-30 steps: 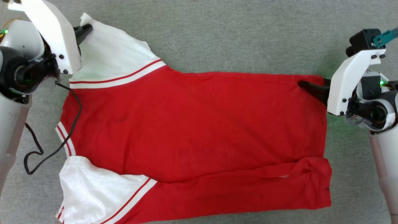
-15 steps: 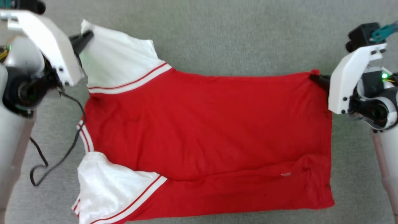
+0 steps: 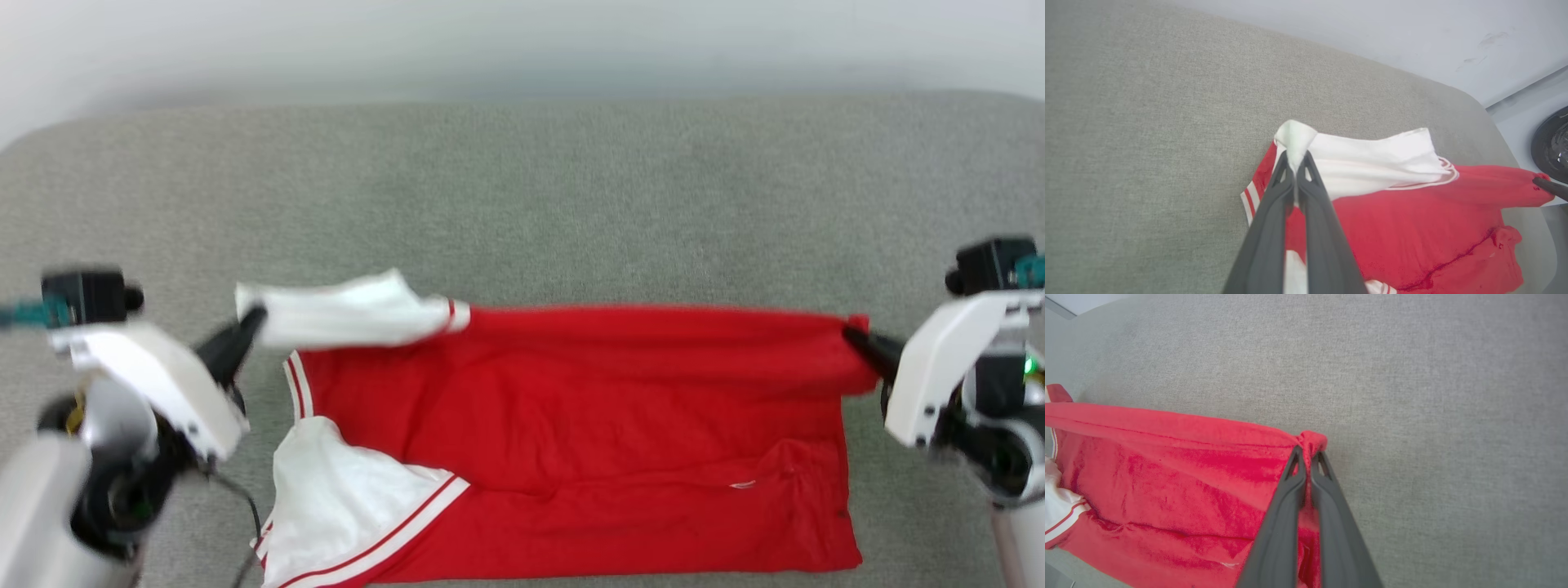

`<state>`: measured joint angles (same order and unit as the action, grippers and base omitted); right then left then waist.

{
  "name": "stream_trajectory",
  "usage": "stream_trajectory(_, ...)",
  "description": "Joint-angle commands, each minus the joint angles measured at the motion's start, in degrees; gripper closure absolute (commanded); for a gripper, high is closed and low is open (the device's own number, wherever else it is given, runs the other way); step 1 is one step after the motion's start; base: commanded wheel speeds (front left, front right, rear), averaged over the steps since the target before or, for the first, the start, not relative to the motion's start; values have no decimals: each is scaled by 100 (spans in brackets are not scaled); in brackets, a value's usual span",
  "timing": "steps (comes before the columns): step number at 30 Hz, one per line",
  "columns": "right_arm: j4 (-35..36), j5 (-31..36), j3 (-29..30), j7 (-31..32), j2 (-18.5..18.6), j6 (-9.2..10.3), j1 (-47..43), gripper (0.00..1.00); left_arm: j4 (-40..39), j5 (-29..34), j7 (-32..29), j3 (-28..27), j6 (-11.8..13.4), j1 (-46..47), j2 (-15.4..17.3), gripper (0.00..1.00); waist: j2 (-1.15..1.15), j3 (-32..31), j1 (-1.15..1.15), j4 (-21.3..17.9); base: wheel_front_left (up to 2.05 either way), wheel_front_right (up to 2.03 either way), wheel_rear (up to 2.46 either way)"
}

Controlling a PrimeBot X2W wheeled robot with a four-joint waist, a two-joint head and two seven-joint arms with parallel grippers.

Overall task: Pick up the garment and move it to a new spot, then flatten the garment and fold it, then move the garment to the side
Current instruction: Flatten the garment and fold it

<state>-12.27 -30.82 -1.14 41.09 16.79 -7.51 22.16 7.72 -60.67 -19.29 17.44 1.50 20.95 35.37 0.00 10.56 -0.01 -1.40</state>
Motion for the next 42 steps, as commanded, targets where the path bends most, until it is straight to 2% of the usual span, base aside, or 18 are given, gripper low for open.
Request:
stream_trajectory(1, 20, -44, 33, -38, -30, 4, -180, 100, -53, -54, 109, -59, 51, -252, -46, 100, 0, -204, 1, 92, 0, 0, 0)
stream_trajectory(7, 52, -103, 151, -353, -196, 4, -1036, 100, -271, -332, 464, -214, 355, -1644, -203, 100, 0, -429, 1, 101, 0, 0, 0)
stream_trajectory(10, -55, -113, 124, -558, -306, 4, -1377, 100, -218, -447, 490, -119, 375, -2120, -348, 100, 0, -468, 1, 109, 0, 0, 0)
stream_trajectory(11, -91, -134, 90, -624, -359, 4, -1480, 60, -172, -442, 499, -69, 380, -2219, -382, 44, 0, -474, 1, 107, 0, 0, 0)
stream_trajectory(12, -127, -146, 79, -716, -410, 3, -1573, 0, -133, -420, 502, 5, 352, -2287, -442, 0, 0, -479, 1, 109, 0, 0, 0)
stream_trajectory(17, -272, -117, 81, -1255, -588, 3, -1929, 0, 150, -224, 831, 217, 212, -2275, -734, 0, 0, -522, 1, 116, 0, 0, 0)
stream_trajectory(21, -131, -125, 31, -1669, -588, 3, -2065, 0, 262, 108, 1285, 281, 57, -2123, -801, 0, 0, -585, 1, 74, 0, 0, 0)
stream_trajectory(24, 163, -157, 50, -1977, -477, 3, -2072, 0, 163, 461, 1690, 296, 65, -2022, -763, 0, 0, -652, 1, 42, 0, 0, 0)
stream_trajectory(27, 537, -168, 168, -2028, -368, 3, -2094, 0, -105, 863, 1997, 355, 201, -1904, -738, 0, 0, -757, 1, 34, 0, 0, 0)
stream_trajectory(32, 1050, -86, 651, -1571, -151, 3, -2095, 0, -577, 1495, 2359, 463, 507, -1729, -685, 0, 0, -872, 1, 60, 0, 0, 0)
stream_trajectory(37, 1435, 35, 1181, -826, 82, 3, -2005, 0, -999, 2114, 2970, 420, 899, -1607, -735, 0, 0, -865, 1, 183, 0, 0, 0)
stream_trajectory(42, 1645, 208, 1525, 227, 13, 3, -2127, 0, -1301, 2681, 3269, 431, 1162, -1560, -711, 0, 0, -783, 1, 381, 0, 0, 0)
